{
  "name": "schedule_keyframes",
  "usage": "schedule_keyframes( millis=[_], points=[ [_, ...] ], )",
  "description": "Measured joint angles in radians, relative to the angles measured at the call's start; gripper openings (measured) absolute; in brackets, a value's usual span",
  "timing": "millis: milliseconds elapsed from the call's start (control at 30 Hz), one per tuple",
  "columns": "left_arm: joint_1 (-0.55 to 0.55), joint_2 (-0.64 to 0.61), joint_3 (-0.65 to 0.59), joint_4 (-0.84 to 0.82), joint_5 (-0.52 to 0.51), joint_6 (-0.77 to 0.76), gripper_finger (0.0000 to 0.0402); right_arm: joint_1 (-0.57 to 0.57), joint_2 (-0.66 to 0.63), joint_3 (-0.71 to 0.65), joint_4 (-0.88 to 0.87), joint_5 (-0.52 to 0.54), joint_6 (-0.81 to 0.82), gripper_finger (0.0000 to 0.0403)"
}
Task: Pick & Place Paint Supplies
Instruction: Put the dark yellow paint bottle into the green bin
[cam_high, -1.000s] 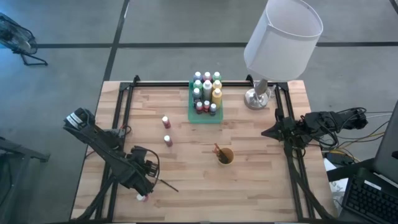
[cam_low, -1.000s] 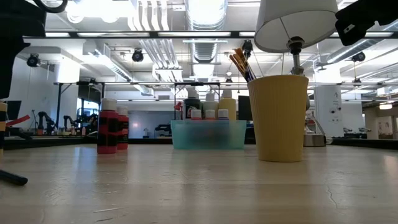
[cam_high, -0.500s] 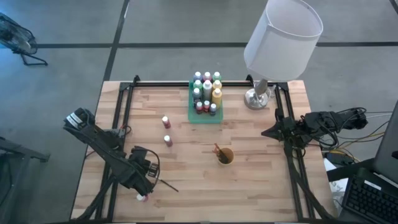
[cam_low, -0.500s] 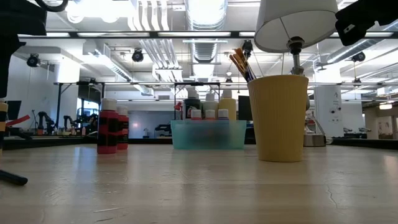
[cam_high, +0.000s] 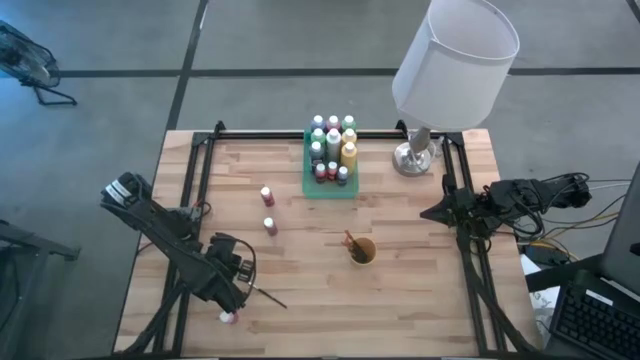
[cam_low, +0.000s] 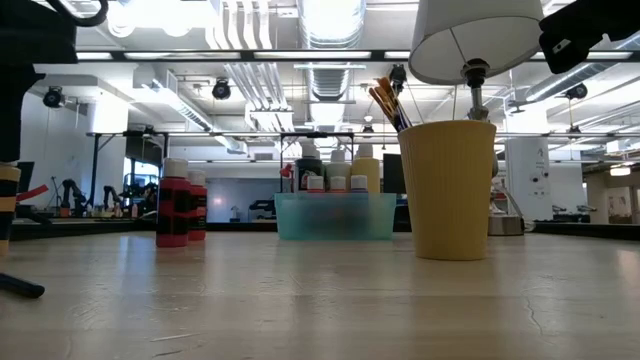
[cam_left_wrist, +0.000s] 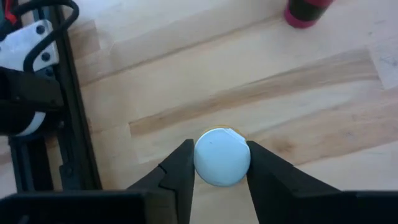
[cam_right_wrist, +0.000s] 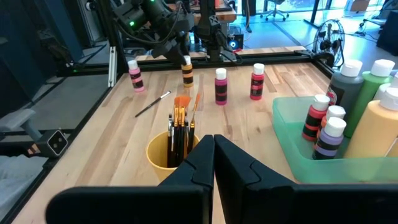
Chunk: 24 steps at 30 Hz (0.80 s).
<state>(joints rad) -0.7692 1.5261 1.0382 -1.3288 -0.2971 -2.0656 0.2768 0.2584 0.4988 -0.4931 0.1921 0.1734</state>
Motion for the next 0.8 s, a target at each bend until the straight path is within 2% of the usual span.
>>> schedule_keyframes(
  millis=[400,633,800],
  points=[
    [0.000,-0.017,0.032,0.021,-0.008,0.015,0.0127,0.000,0.000,0.000,0.000,0.000,0.000,0.0008],
    [0.004,-0.043,0.047,0.015,-0.108,0.042,0.0126,0.000,0.000,0.000,0.000,0.000,0.000,0.0008],
    [0.037,-0.065,0.050,0.100,-0.187,0.110,0.0127,0.000,0.000,0.000,0.000,0.000,0.000,0.0008]
  ],
)
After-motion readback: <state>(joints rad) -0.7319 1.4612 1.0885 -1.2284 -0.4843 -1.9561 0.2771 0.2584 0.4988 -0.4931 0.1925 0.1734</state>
